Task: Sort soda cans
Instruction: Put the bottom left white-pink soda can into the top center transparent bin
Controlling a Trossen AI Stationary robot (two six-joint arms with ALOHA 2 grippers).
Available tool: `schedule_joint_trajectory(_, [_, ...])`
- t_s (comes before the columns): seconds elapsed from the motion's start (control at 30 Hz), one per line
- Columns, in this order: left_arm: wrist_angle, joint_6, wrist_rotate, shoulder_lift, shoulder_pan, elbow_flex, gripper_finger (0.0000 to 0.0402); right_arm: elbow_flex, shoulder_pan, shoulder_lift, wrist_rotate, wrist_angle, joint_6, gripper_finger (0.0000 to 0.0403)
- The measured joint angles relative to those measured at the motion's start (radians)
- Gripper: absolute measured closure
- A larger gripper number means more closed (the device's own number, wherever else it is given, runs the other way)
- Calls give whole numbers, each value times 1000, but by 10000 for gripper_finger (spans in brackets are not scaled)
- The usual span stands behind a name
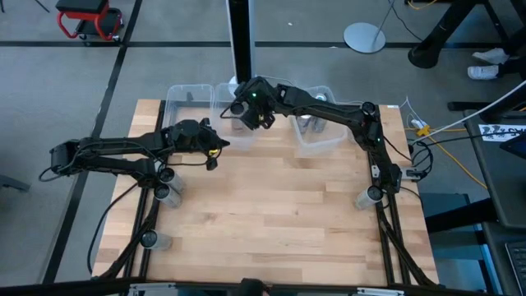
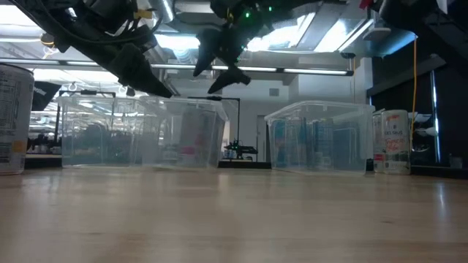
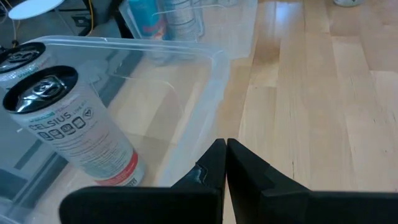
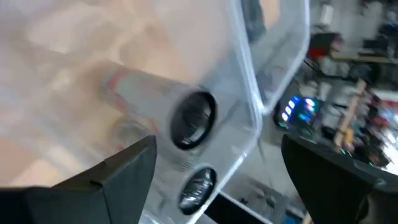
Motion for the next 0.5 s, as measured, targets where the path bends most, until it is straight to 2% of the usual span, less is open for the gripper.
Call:
schedule_joint_trajectory(0.17, [0,-3,12,0,-1,0,396,55,44,-8,-2,-189,7,61])
schedule_joint_trajectory(0.3, [15,-27,27,0,-1,0,392,46,91,-42,-12,-348,38,61])
schedule_joint_trajectory(0.4, [22,-34,27,0,-1,0,366,-2,124,-82,-31,-418,81,61])
schedule_joint_trajectory(0.5, [50,-29,27,0,-1,0,323,-96,158,-158,-33,-410,104,61])
